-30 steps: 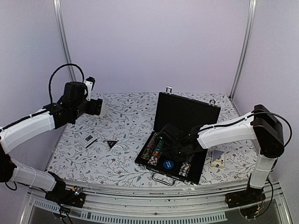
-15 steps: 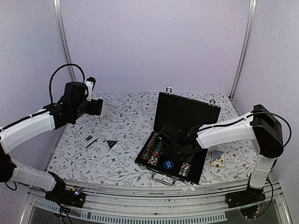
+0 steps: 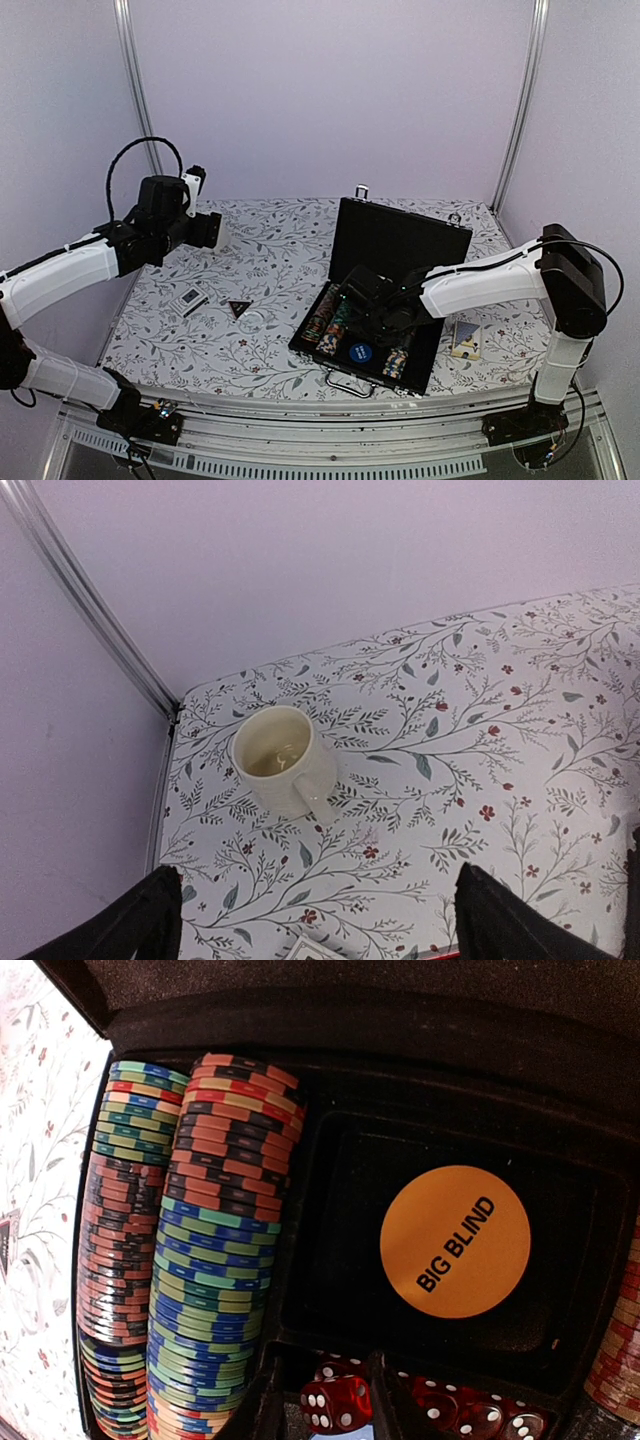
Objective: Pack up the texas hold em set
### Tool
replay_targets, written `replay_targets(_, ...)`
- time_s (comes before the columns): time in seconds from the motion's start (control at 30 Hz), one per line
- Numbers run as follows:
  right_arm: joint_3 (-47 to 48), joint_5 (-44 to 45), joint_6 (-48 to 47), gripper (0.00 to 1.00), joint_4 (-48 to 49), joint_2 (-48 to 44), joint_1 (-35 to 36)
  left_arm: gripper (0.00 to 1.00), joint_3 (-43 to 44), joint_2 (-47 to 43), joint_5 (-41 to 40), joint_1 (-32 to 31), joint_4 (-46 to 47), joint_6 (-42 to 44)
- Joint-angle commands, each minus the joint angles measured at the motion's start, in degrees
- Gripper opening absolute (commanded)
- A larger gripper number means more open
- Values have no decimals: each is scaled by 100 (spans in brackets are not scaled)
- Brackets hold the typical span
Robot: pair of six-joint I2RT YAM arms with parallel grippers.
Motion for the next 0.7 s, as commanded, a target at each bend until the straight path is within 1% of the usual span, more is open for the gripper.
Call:
replay_targets(0.0,126,25,-87,30,-218,39,-2,95,56,63,-11,-62,8,40)
replay_targets(0.37,269,-87,-287,29,-33,-86,-2,95,58,91,-16,-71,8,48)
replay_targets(0.67,245,-286,-375,29,244,15,-2,95,58,108,-14,-71,7,49)
